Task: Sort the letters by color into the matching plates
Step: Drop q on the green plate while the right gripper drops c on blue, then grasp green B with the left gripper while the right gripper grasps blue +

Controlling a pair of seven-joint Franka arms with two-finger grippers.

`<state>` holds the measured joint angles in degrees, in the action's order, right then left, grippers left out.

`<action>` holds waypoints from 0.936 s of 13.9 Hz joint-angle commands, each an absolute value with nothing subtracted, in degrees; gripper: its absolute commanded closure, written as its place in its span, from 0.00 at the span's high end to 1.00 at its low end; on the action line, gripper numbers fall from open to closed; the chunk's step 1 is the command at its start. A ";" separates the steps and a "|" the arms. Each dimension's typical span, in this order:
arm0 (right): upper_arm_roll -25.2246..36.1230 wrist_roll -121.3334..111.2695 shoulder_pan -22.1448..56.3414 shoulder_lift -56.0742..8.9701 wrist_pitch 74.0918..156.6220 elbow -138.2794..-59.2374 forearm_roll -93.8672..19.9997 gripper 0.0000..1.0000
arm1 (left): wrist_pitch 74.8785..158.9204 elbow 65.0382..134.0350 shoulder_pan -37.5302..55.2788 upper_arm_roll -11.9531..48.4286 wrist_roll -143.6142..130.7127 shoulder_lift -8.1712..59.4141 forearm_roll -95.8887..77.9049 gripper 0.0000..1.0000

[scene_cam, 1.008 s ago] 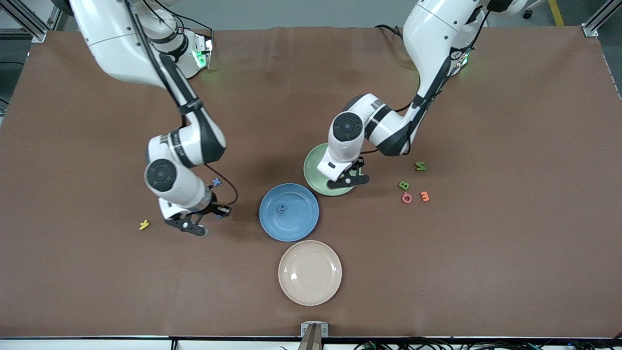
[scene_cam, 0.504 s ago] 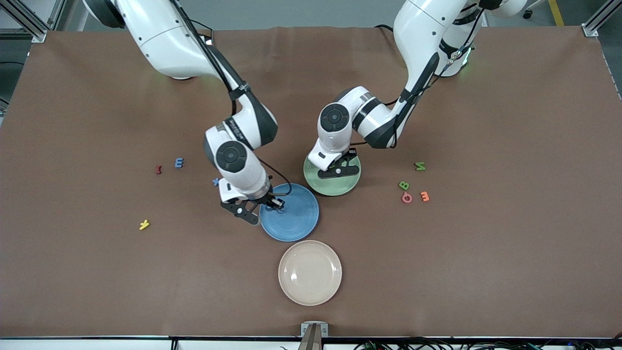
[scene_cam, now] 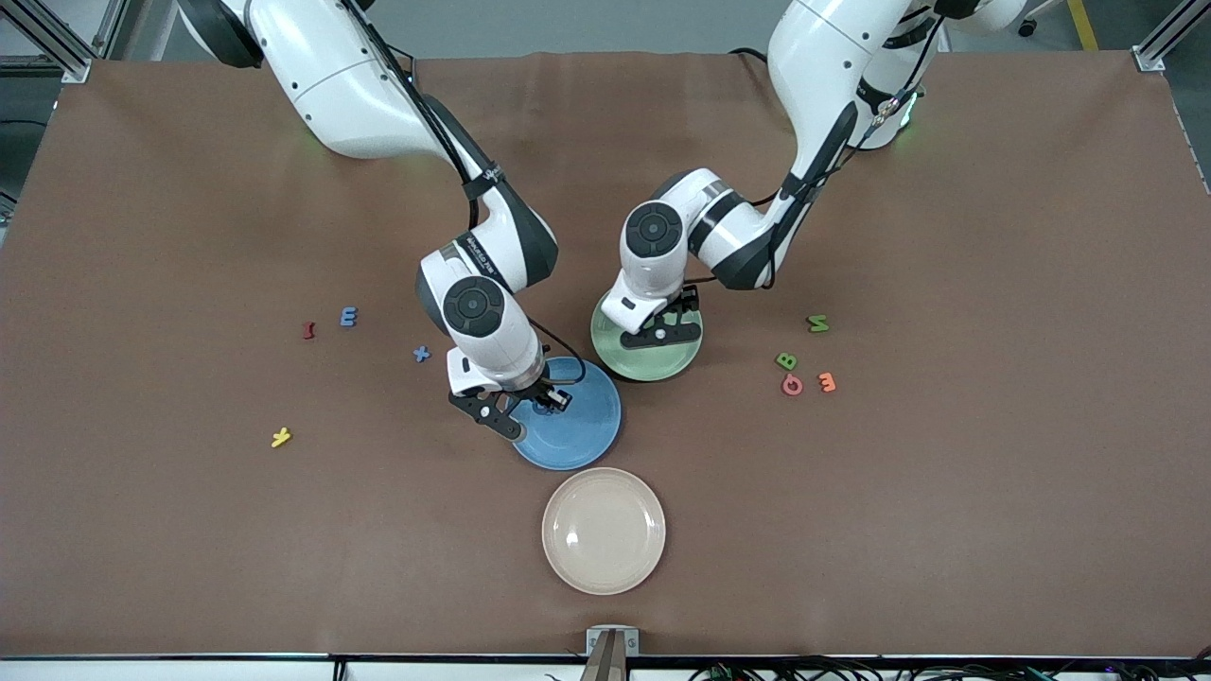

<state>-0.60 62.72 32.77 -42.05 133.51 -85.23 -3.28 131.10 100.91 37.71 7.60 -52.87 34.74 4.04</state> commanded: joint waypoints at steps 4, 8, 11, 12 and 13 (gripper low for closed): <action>-0.35 64.86 33.84 -42.71 132.80 -83.76 -3.16 1.00 | 130.52 108.00 30.16 7.74 -44.49 26.73 4.22 0.94; -0.26 64.43 32.88 -42.28 132.89 -83.76 -2.99 1.00 | 132.53 114.24 24.62 7.73 -38.86 23.47 5.01 0.94; -0.09 58.84 30.86 -41.40 132.71 -87.77 -2.81 1.00 | 138.50 119.60 21.80 7.73 -35.60 21.98 5.01 0.94; -0.09 55.06 29.89 -40.18 133.50 -90.24 -2.81 1.00 | 140.26 121.01 21.10 7.65 -35.51 21.80 5.10 0.94; -0.09 52.58 29.62 -39.21 134.20 -92.79 -2.81 1.00 | 141.93 122.16 20.57 7.65 -34.81 21.80 5.10 0.94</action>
